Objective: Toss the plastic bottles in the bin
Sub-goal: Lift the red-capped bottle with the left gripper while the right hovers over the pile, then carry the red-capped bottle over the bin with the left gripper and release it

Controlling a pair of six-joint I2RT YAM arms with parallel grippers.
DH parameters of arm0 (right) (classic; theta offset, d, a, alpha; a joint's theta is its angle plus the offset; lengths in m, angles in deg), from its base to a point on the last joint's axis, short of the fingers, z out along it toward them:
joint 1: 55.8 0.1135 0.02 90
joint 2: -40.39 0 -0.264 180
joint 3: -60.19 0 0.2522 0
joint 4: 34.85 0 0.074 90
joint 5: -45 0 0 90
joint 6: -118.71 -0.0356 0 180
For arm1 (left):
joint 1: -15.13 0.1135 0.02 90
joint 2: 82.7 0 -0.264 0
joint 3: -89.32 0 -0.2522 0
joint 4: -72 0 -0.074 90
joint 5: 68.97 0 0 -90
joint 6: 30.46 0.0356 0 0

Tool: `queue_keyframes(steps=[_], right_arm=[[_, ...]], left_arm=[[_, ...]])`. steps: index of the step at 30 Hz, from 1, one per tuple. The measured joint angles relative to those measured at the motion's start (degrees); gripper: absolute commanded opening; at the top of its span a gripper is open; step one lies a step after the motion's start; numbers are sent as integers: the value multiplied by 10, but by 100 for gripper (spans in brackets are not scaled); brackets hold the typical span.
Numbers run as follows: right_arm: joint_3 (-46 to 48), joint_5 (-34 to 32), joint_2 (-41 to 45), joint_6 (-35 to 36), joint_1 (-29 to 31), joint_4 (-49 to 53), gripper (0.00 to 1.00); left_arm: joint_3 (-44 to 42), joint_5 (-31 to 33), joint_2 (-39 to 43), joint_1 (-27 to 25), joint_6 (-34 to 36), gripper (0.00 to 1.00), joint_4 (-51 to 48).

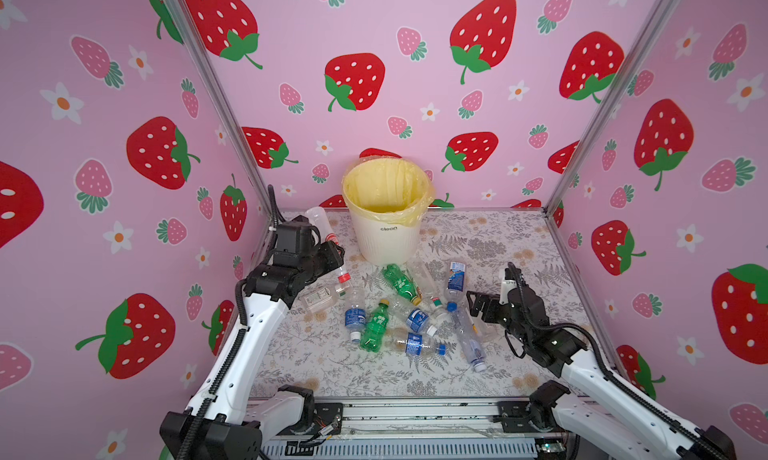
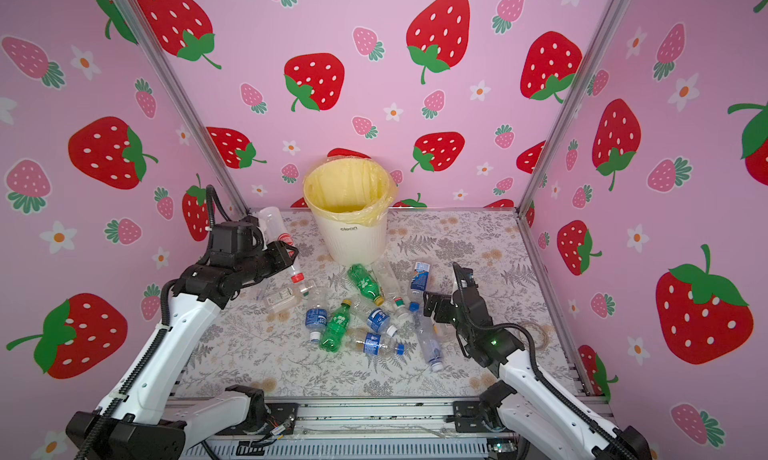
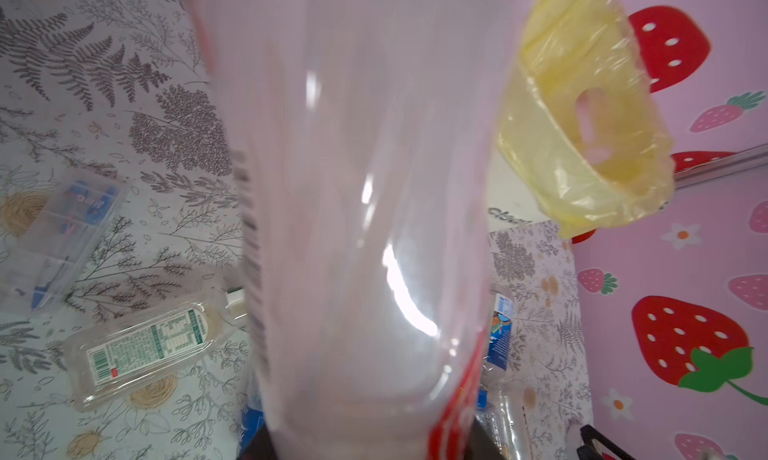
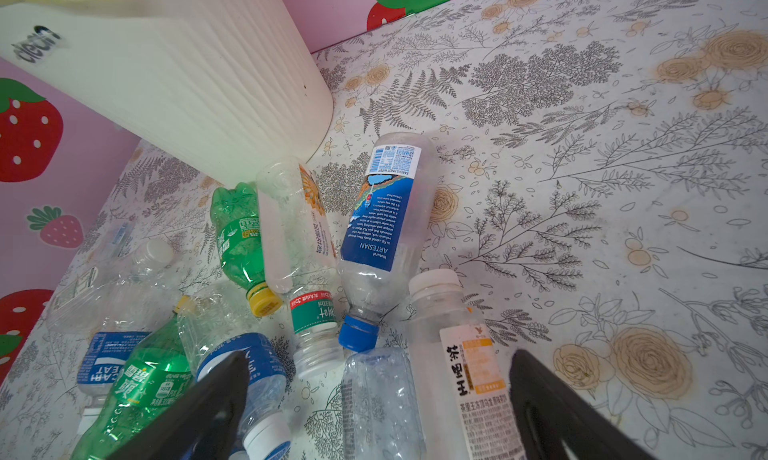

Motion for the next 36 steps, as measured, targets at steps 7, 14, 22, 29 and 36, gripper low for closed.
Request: queue_keyframes(steps=[7,14,22,29,36], right_arm=[[0,-1,-21,0,0,0,99],[0,-6,-39,0,0,-6,99],[0,-10,-54,1,0,-17,99],[-2,-15,-73,3,-1,-22,99],[-7,-23,-74,7,-5,-23,99]], left_arm=[[5,-73,5,45,-4,48,58],[6,-103,23,68,-22,49,99],[-25,-109,66,72,-36,48,120],[-6,-111,54,73,-32,50,116],[163,-102,-54,58,-30,52,115]])
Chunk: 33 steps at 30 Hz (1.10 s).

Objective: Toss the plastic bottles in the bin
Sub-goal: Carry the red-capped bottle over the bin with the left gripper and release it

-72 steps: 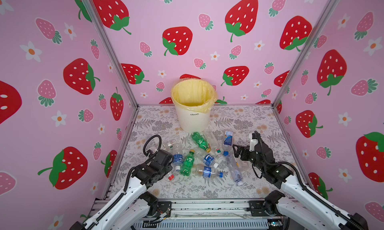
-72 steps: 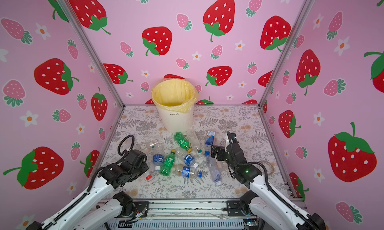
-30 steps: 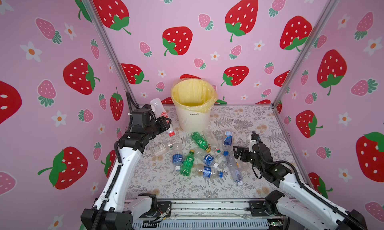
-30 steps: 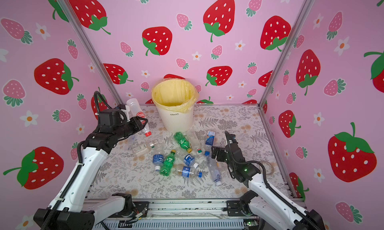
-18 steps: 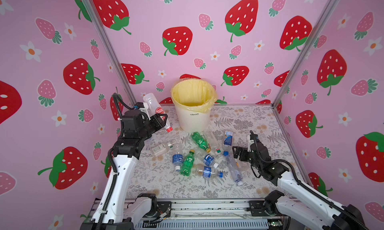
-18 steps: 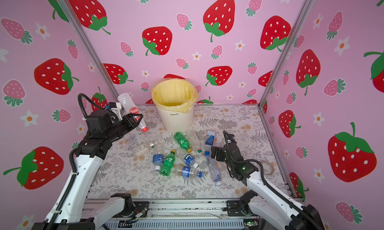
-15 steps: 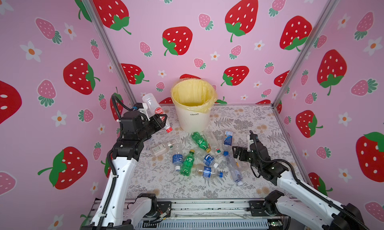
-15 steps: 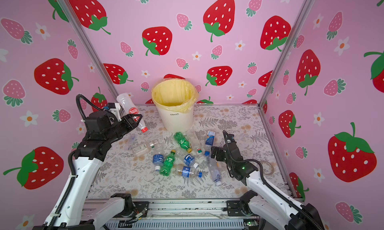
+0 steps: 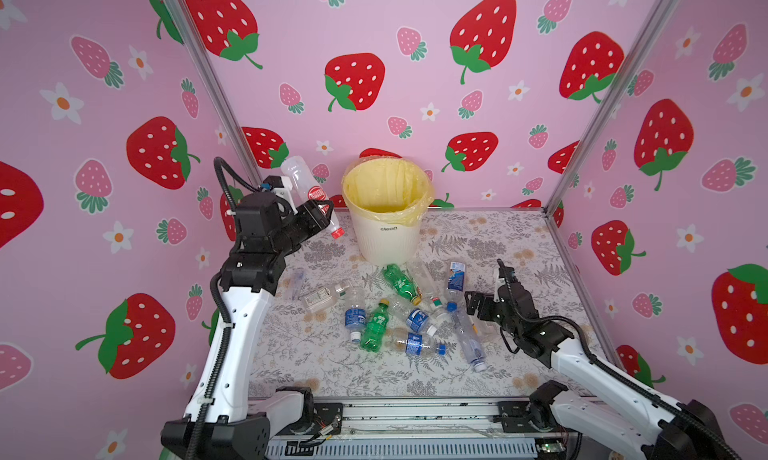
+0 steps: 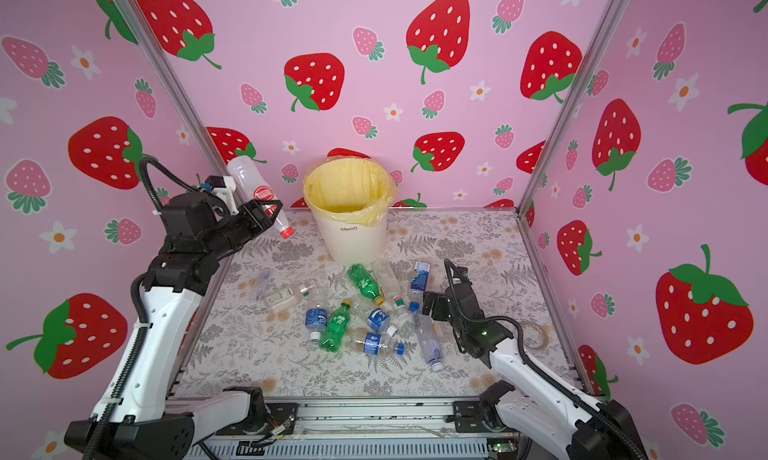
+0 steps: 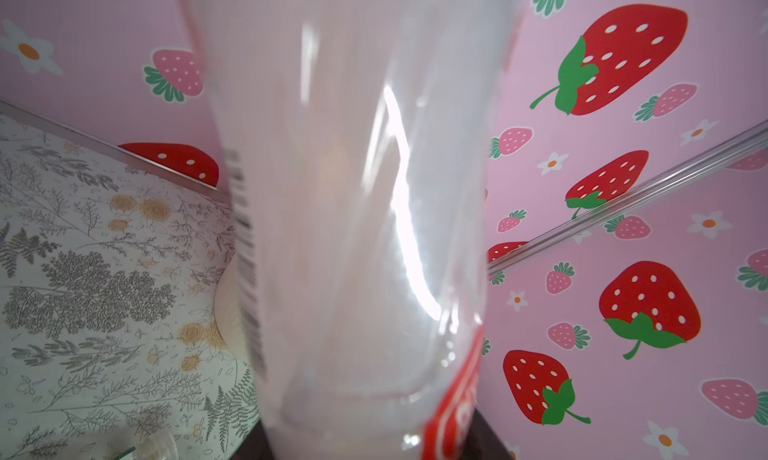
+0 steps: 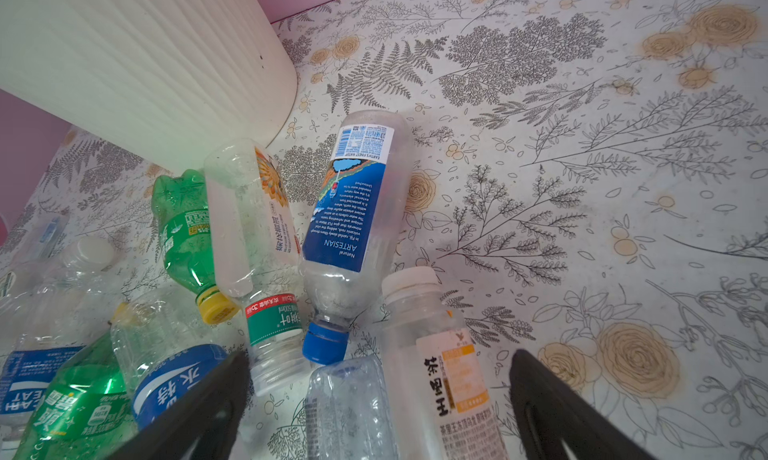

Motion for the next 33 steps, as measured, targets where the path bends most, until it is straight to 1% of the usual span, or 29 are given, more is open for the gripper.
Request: queue_keyframes(steps=[5,6,8,10,13,15,17,19,21,24,28,31,33], right_arm=[[-6,-6,-3,5,-4,-4,99],[-8,-7,-3,6,-5,-4,99],[-9,-8,-4,9,-7,-4,99],[-10,-9,-3,10,-9,-3,99],[-10,-10,3,10,-10,0,99],[-10,-10,16,10,-10,6,99],[-10,-11,35,10,-10,10,99],[-10,-13,51,10,-10,10,99],[-10,-14,60,10,-10,14,99],[-10,-15,66,9,-10,26,99],[-10,-15,73,6,-10,42,99],[-16,-15,73,4,-11,58,99],[-22,-16,73,4,-11,67,99]], left_arm=[[185,35,-143,-61,23,53,-11],[222,47,-175,-76,31,58,-11],[286,73,-238,-101,49,75,-16],[357,99,-306,-119,66,99,-37],[498,148,-419,-129,79,99,-108],[536,169,-452,-129,89,99,-143],[535,181,-454,-129,93,99,-171],[505,187,-426,-128,97,99,-176],[463,188,-379,-128,97,99,-175],[398,191,-287,-128,97,99,-160],[336,190,-180,-128,100,99,-136],[276,191,-119,-128,103,99,-123],[232,191,-94,-127,107,99,-116]])
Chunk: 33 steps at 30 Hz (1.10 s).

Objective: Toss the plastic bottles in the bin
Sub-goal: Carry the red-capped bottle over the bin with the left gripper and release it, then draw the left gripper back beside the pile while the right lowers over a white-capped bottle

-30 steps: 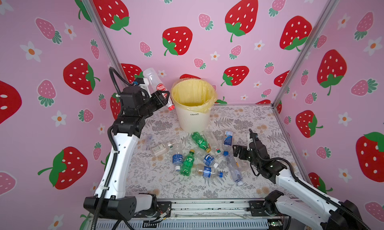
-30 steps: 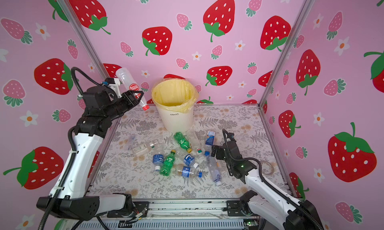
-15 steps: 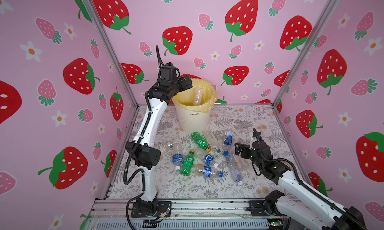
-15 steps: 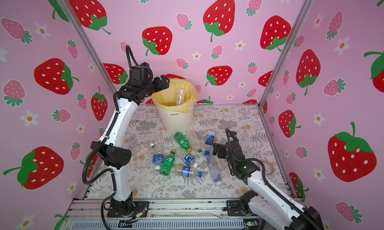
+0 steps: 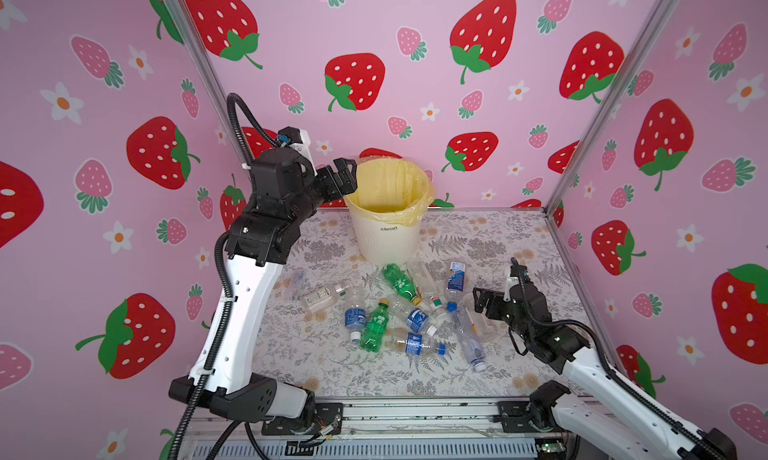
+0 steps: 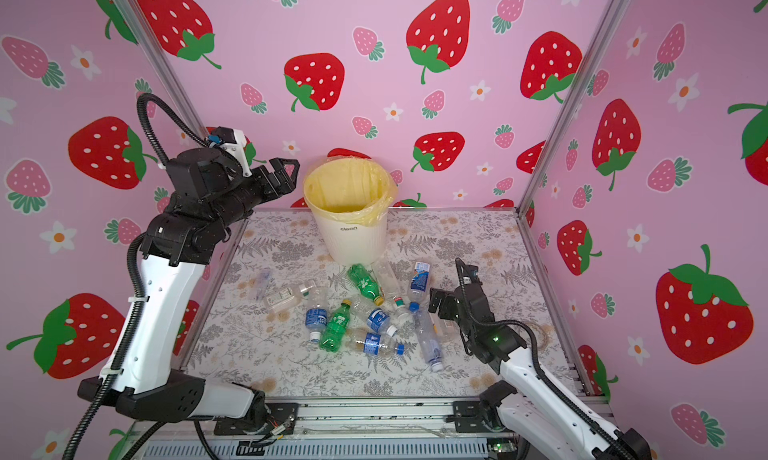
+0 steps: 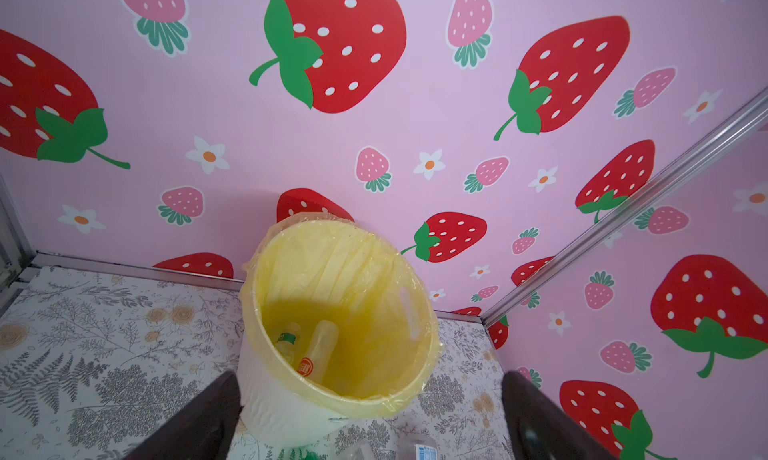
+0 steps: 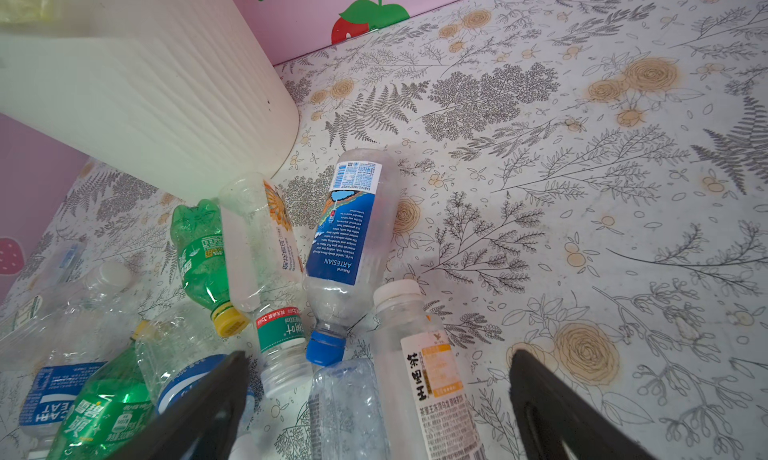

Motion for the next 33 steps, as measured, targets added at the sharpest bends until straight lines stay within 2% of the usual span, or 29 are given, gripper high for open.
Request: queue_keyframes(steps=[5,10,16,24,33], right_arm=[[-19,-5,-12,3,0,15,99],[-39,-7,-39,13,-2,30,99],[-52,-7,-78,24,-3,42,99],[-53,-3,-96,28,-3,45,99],[-53,-1,-103,49,-6,46,99]], left_arm=[[-109,7,33,14,9,99,-9],[-185,4,48,61,9,99,-24],[-242,-22,76,105,9,99,-29],[-322,-37,83,120,10,99,-38],[-363,-40,96,131,25,99,-53]])
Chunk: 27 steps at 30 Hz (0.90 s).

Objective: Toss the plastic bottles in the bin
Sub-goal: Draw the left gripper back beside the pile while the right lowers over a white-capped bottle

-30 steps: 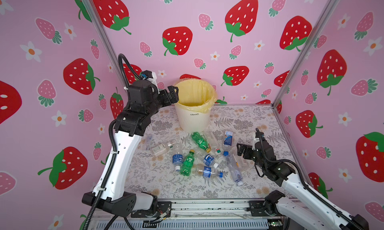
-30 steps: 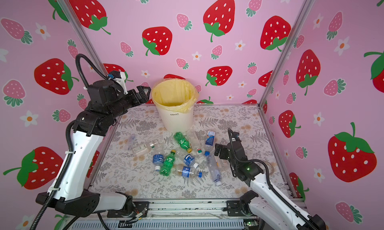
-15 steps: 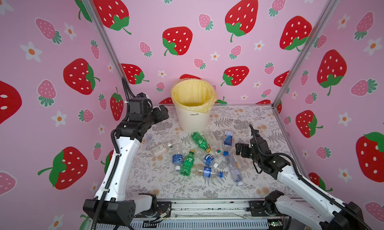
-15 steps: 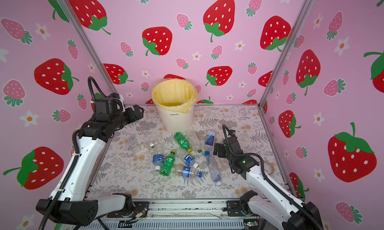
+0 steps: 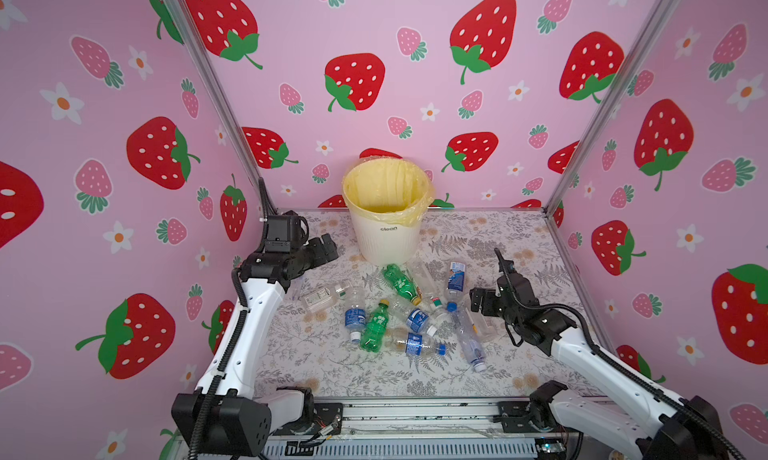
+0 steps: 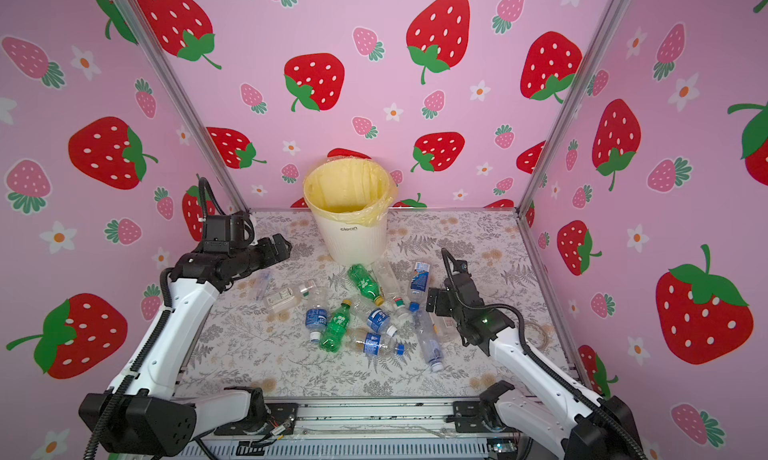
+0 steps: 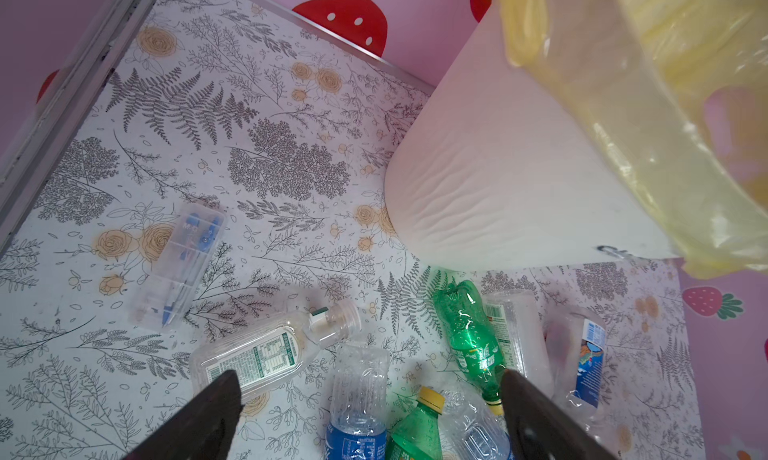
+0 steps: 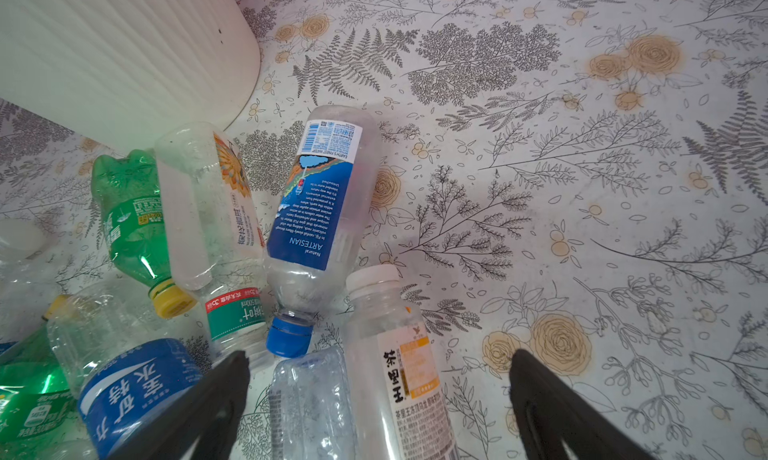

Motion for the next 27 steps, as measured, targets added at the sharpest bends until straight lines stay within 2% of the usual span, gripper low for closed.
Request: queue_keyframes(steps=[15,27], right_arm=[[0,4,-54,32,-5,15,99],[0,45,-106,70,-10,17,99]], left_arm=[[-44,-23,-5,14,8,99,1],[-52,-67,-17,46,-1,99,3]])
